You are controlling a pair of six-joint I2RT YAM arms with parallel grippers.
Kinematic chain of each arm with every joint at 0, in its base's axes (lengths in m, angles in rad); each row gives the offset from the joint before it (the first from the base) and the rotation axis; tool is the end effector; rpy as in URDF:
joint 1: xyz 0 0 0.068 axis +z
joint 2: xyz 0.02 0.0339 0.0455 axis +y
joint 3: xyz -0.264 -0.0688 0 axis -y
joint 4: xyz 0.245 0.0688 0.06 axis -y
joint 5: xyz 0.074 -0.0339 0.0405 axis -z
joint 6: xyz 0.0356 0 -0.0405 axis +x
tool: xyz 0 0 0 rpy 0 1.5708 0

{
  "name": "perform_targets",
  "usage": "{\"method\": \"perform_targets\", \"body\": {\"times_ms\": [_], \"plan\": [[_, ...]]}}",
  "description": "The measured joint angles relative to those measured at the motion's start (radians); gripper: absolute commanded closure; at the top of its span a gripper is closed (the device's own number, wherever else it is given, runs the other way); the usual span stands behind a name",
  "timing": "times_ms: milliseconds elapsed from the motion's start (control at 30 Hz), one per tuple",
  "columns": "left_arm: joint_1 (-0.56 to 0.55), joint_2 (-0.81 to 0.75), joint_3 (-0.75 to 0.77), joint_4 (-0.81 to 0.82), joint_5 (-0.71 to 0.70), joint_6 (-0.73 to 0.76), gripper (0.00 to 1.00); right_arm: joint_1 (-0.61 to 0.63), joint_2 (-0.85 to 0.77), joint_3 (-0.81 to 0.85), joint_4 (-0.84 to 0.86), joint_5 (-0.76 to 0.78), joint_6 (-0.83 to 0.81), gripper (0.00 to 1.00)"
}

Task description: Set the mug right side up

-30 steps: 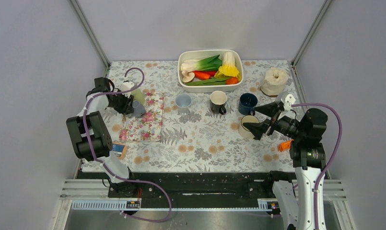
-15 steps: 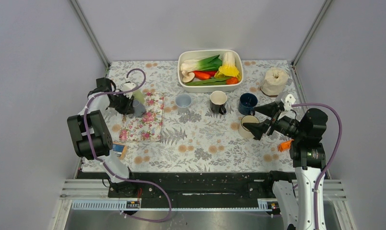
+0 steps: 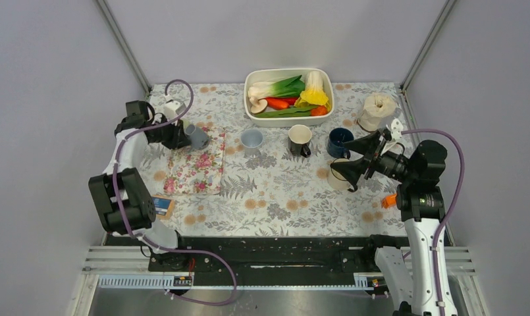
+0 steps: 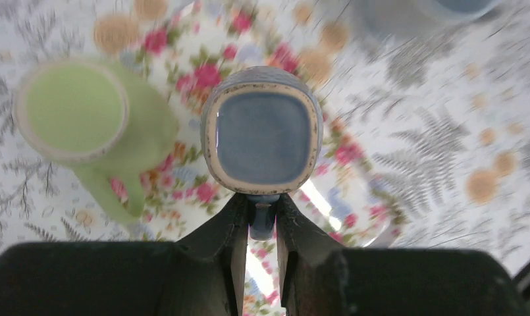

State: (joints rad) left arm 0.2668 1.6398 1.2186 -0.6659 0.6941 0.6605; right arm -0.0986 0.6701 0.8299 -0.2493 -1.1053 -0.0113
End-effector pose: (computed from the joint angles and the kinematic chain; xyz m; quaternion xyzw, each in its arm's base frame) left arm 0.3277 0.0659 0.2417 0.2585 0.8794 -0.1946 0.3491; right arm 0.1375 0.0184 0.3676 -0.3265 0.6430 0.3553 0.5947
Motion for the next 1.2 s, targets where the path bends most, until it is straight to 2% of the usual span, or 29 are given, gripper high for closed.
{"method": "perform_targets", "body": {"times_ms": [100,167,300,400,567,667,867,1067,1200], "plan": [[-0.021,-0.109,0.003,0.042,0.108,-0.128,1.00,0.032,0.040,0.007,0.079,-0.006,0.090,0.09],[-0.047,-0.187,-0.006,0.150,0.182,-0.278,1.00,0.066,0.073,0.017,0.162,-0.005,0.163,0.09],[-0.138,-0.320,-0.104,0.611,0.274,-0.679,1.00,0.160,0.156,0.029,0.372,0.024,0.318,0.09],[-0.232,-0.348,-0.163,0.962,0.289,-0.991,1.00,0.218,0.231,0.035,0.525,0.060,0.434,0.09],[-0.379,-0.261,-0.174,1.463,0.244,-1.506,1.00,0.270,0.388,0.042,0.776,0.166,0.633,0.11],[-0.446,-0.189,-0.189,1.679,0.177,-1.751,1.00,0.291,0.463,0.042,0.884,0.237,0.711,0.11],[-0.557,-0.175,-0.311,1.808,0.044,-1.938,1.00,0.370,0.572,0.030,1.073,0.342,0.797,0.13],[-0.608,-0.174,-0.368,1.850,-0.020,-1.985,1.00,0.478,0.673,0.005,1.214,0.396,0.850,0.17],[-0.618,-0.174,-0.393,1.858,-0.050,-1.991,1.00,0.528,0.705,-0.005,1.248,0.429,0.872,0.21]]}}
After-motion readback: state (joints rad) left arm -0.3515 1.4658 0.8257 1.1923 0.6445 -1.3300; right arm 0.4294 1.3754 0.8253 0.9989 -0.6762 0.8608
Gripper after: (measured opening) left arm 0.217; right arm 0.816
